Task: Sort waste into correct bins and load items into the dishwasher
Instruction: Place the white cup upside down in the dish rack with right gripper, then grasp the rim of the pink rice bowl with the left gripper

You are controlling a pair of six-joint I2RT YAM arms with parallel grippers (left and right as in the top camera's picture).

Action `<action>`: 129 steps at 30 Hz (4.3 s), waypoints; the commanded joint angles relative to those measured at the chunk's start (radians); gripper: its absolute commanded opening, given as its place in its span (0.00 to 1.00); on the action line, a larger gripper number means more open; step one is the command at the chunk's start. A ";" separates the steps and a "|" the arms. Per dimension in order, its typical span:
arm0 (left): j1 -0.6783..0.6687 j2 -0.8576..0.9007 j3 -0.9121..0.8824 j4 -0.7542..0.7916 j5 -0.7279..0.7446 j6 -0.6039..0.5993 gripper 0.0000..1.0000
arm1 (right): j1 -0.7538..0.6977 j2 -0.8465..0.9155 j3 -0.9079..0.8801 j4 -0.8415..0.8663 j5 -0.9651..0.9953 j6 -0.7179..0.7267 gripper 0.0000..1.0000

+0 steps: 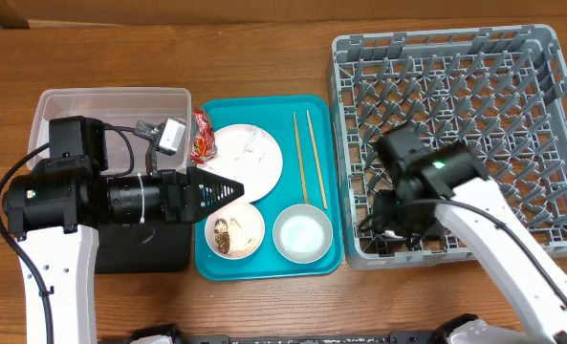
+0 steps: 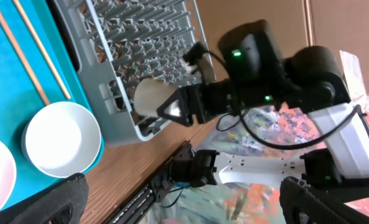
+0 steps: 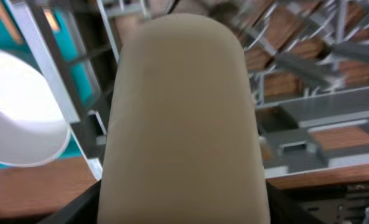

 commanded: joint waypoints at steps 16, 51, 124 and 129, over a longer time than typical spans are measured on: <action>-0.037 -0.002 0.008 0.005 -0.232 -0.011 0.87 | 0.042 -0.029 0.229 0.106 0.015 -0.027 1.00; -0.751 0.309 -0.487 0.774 -1.200 -0.785 0.34 | 0.040 -0.100 0.330 0.240 -0.061 0.006 0.95; -0.609 0.348 -0.216 0.512 -1.167 -0.877 0.56 | 0.040 -0.100 0.329 0.180 -0.061 0.006 0.95; -0.605 0.374 -0.229 0.543 -1.247 -0.906 0.53 | 0.040 -0.100 0.329 0.183 -0.061 0.006 0.95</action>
